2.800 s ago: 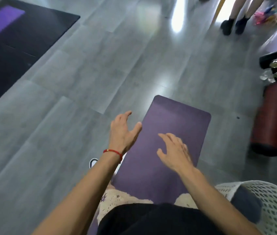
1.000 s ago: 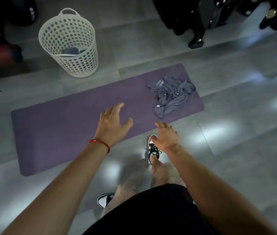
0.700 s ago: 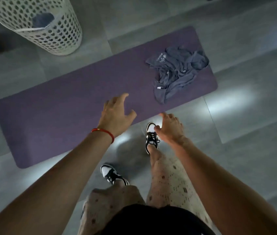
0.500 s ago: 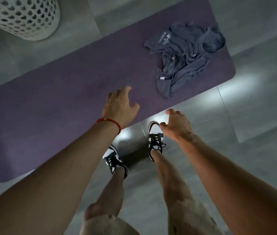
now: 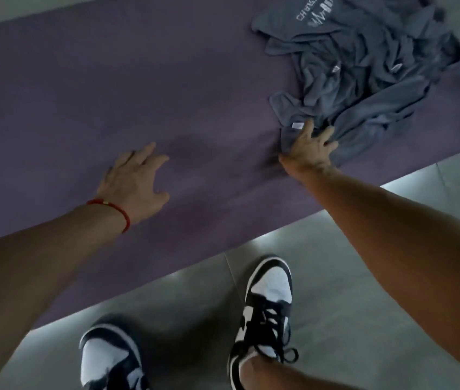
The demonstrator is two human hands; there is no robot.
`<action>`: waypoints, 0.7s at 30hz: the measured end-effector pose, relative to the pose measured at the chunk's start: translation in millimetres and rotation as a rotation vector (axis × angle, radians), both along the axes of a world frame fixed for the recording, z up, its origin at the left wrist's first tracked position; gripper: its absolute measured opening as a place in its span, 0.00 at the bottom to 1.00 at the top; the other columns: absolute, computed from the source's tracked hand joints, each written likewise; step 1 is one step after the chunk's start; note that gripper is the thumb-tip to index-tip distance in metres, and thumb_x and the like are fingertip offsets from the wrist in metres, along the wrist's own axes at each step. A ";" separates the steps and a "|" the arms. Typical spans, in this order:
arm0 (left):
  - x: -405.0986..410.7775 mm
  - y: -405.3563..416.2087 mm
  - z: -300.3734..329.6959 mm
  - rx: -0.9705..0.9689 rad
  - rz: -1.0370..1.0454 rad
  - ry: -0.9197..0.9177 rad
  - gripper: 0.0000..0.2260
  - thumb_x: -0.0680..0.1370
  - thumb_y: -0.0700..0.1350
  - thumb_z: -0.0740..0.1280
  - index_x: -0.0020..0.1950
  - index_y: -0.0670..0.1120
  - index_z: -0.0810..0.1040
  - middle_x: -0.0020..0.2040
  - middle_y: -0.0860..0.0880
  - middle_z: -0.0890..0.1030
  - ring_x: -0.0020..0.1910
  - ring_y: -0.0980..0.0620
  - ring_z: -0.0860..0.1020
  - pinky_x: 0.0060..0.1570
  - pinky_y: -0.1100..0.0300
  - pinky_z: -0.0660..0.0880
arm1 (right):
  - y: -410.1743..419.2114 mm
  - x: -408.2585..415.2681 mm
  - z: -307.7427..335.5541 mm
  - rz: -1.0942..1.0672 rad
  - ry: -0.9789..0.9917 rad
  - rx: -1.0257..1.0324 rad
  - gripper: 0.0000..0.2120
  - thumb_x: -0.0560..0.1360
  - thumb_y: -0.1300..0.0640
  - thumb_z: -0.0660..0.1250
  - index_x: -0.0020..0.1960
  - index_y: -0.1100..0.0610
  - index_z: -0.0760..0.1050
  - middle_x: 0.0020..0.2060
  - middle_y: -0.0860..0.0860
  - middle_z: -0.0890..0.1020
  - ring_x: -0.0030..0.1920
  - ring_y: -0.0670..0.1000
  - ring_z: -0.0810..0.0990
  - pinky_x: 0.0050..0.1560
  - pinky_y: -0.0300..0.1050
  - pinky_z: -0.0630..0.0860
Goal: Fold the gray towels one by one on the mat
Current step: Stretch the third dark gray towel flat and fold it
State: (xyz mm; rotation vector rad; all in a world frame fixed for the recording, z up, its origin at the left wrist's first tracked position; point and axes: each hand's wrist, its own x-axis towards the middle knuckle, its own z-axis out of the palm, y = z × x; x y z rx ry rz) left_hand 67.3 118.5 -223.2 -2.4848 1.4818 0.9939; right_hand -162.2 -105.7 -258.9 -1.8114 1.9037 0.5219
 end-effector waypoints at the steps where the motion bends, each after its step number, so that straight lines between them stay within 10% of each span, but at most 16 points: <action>1: 7.7 -4.3 -13.6 -0.009 -0.008 -0.008 0.35 0.71 0.60 0.66 0.77 0.54 0.65 0.81 0.50 0.57 0.77 0.42 0.59 0.71 0.39 0.65 | -1.8 4.9 -14.2 -0.071 -0.019 -0.057 0.42 0.75 0.48 0.69 0.79 0.55 0.49 0.76 0.66 0.52 0.76 0.69 0.56 0.72 0.64 0.62; 5: 28.9 -27.2 -46.7 -0.188 -0.052 0.010 0.35 0.70 0.59 0.62 0.78 0.54 0.64 0.81 0.51 0.58 0.76 0.43 0.61 0.72 0.39 0.64 | 11.7 6.0 -49.9 -0.054 -0.165 -0.370 0.20 0.77 0.59 0.64 0.67 0.61 0.66 0.65 0.64 0.68 0.63 0.65 0.71 0.62 0.57 0.71; 10: 39.5 -41.9 -64.9 -0.190 -0.089 0.202 0.35 0.77 0.53 0.70 0.81 0.54 0.57 0.80 0.49 0.60 0.78 0.48 0.60 0.75 0.56 0.56 | 45.1 29.8 -25.2 0.251 -0.467 -0.265 0.18 0.76 0.65 0.63 0.65 0.58 0.73 0.59 0.60 0.75 0.58 0.61 0.76 0.60 0.48 0.68; 15: 41.0 -39.6 -12.5 -0.153 0.745 0.843 0.17 0.82 0.57 0.63 0.66 0.49 0.75 0.57 0.42 0.81 0.48 0.46 0.80 0.56 0.46 0.78 | 117.9 97.7 22.2 0.476 -0.764 -0.214 0.15 0.75 0.64 0.64 0.61 0.55 0.75 0.52 0.55 0.81 0.52 0.57 0.79 0.54 0.56 0.75; 21: 100.6 22.8 25.0 -0.295 0.780 1.238 0.26 0.76 0.61 0.69 0.69 0.47 0.78 0.63 0.42 0.81 0.61 0.41 0.79 0.63 0.42 0.76 | 153.6 177.5 63.5 0.460 -1.079 -0.203 0.14 0.78 0.65 0.63 0.62 0.56 0.75 0.55 0.52 0.82 0.52 0.46 0.78 0.50 0.33 0.72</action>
